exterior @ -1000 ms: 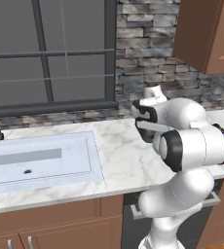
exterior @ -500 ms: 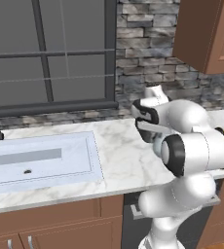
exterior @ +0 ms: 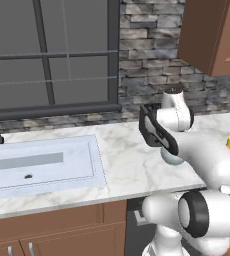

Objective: Place the pitcher and cup on the dining counter for serving.

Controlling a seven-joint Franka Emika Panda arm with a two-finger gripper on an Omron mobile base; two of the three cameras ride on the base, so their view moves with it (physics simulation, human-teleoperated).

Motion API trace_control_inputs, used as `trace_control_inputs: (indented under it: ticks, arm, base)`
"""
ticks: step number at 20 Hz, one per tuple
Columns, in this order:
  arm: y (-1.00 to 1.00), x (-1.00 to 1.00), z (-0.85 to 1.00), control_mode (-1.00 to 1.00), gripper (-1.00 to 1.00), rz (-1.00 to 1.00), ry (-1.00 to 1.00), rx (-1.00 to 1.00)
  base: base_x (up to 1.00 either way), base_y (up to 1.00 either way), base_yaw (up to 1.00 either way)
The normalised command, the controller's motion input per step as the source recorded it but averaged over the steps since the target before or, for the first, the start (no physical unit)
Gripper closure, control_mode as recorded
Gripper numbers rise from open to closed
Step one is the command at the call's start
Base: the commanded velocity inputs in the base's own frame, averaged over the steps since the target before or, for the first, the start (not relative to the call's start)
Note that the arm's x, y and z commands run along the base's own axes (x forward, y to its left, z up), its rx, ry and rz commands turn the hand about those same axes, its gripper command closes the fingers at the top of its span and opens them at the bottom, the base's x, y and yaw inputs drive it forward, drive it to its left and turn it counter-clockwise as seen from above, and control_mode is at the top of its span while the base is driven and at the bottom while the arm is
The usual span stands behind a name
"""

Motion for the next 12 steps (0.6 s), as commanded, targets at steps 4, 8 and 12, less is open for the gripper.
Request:
trace_control_inputs:
  ticks: [4,8,12]
  arm:
    - [0.00,-0.84,0.74,-1.00,1.00,0.15,-0.51,0.00]
    - [0.00,-0.66,0.80,-1.00,1.00,0.28,-0.51,0.00]
    - [0.02,-0.28,0.38,-1.00,1.00,0.11,-0.21,0.00]
  base:
    - [0.00,0.00,0.00]
    - [0.00,0.00,0.00]
    - [0.00,0.00,0.00]
